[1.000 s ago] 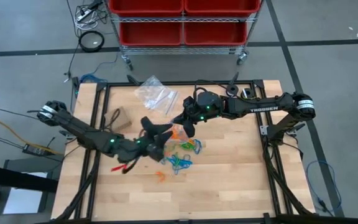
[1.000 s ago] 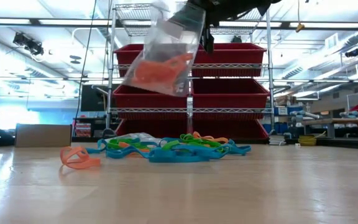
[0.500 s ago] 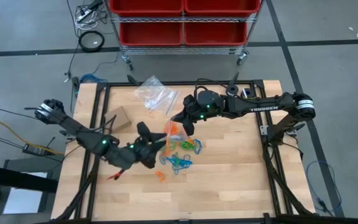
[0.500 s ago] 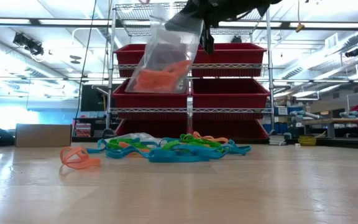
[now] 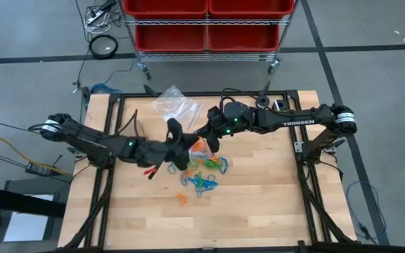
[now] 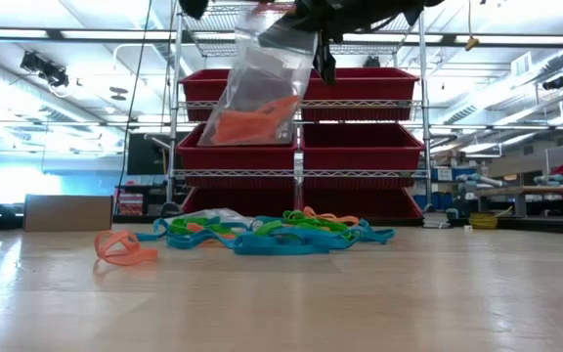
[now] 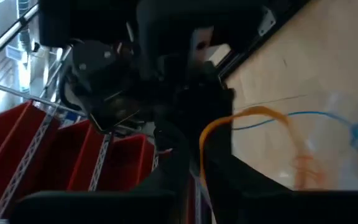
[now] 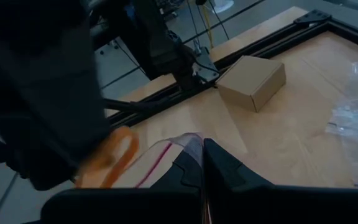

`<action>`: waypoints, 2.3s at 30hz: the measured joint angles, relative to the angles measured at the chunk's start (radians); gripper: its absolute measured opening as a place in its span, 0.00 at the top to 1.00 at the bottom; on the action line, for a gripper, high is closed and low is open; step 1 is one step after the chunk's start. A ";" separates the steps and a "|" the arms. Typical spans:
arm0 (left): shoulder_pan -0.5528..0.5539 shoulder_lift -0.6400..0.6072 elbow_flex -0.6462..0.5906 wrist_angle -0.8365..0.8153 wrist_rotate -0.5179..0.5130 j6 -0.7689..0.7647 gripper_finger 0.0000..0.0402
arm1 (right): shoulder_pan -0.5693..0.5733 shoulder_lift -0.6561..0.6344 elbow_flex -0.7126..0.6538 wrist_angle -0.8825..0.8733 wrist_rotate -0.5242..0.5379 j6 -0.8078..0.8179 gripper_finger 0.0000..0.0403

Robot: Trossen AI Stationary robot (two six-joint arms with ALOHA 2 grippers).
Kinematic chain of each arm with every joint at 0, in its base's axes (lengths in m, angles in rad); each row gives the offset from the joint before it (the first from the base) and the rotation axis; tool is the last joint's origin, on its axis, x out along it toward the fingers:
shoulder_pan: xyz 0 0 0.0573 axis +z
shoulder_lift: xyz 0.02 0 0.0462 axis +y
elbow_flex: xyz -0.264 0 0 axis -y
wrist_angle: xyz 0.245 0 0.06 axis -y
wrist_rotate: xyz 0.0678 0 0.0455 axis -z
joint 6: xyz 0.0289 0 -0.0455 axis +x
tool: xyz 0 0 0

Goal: Sort rubber bands
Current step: Put the orange rubber band into the transparent zip bag

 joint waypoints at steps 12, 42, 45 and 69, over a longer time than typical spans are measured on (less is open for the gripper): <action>-0.006 0.042 0.000 0.081 0.132 0.070 0.86 | 0.000 0.000 0.000 0.006 0.000 0.000 1.00; -0.010 0.139 0.168 -0.503 0.291 -0.231 0.68 | 0.005 0.000 0.000 0.030 0.027 0.028 1.00; -0.005 0.173 0.191 -0.540 0.274 -0.234 0.68 | 0.005 0.000 0.000 0.041 0.027 0.029 1.00; -0.017 0.227 0.285 -0.731 0.081 -0.199 0.99 | 0.008 0.000 0.000 0.050 -0.001 -0.025 0.98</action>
